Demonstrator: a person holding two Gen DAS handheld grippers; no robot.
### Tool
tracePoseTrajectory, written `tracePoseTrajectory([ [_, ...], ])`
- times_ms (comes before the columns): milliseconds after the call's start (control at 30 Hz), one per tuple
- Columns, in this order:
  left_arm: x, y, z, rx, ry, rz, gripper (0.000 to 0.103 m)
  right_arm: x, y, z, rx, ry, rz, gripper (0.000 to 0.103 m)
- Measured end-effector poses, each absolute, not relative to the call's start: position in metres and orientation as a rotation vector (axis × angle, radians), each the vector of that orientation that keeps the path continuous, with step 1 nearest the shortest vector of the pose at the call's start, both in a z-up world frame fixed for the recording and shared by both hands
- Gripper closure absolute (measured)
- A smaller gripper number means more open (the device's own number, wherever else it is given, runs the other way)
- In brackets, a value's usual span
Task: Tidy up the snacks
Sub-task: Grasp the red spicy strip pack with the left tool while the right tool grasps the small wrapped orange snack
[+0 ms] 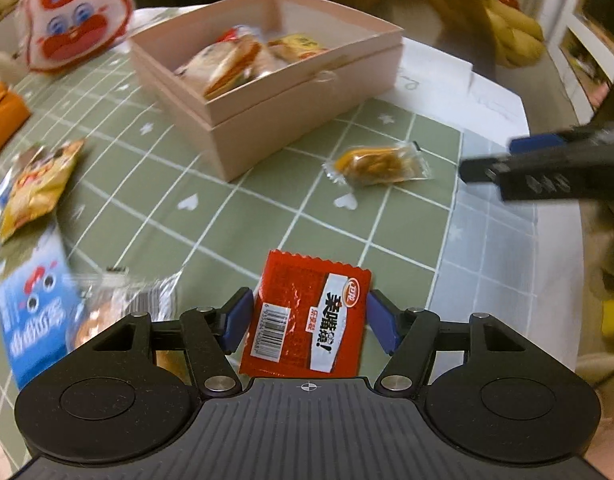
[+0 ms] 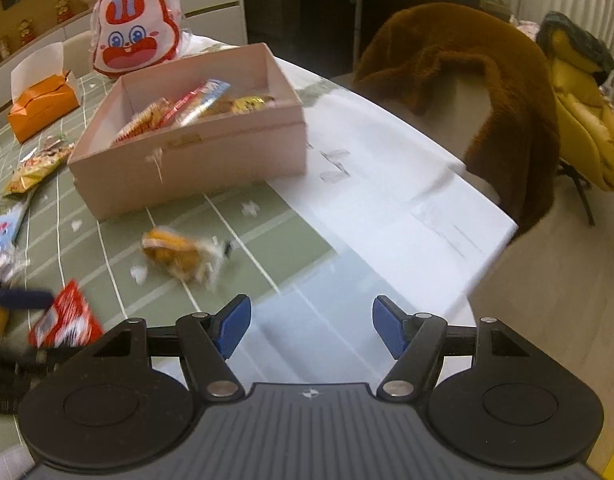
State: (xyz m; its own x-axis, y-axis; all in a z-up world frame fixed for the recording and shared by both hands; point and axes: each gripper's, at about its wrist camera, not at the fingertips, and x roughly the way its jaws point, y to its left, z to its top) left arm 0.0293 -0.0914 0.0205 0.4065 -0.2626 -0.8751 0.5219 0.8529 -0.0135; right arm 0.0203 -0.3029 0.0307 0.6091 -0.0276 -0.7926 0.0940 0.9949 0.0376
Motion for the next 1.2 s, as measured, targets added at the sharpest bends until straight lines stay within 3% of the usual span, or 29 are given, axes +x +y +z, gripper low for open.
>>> tracePoseTrajectory([
  [367, 0.029, -0.083, 0.022, 0.226, 1.044, -0.494, 0.034, 0.106, -0.287, 0.018, -0.024, 0.9, -0.107, 0.035],
  [833, 0.021, -0.062, 0.024, 0.116, 1.051, -0.468, 0.034, 0.016, -0.268, 0.016, 0.017, 0.903, 0.066, 0.028],
  [1200, 0.012, -0.066, 0.021, 0.137, 1.002, -0.445, 0.034, 0.05, -0.24, 0.035, 0.127, 0.901, 0.157, 0.028],
])
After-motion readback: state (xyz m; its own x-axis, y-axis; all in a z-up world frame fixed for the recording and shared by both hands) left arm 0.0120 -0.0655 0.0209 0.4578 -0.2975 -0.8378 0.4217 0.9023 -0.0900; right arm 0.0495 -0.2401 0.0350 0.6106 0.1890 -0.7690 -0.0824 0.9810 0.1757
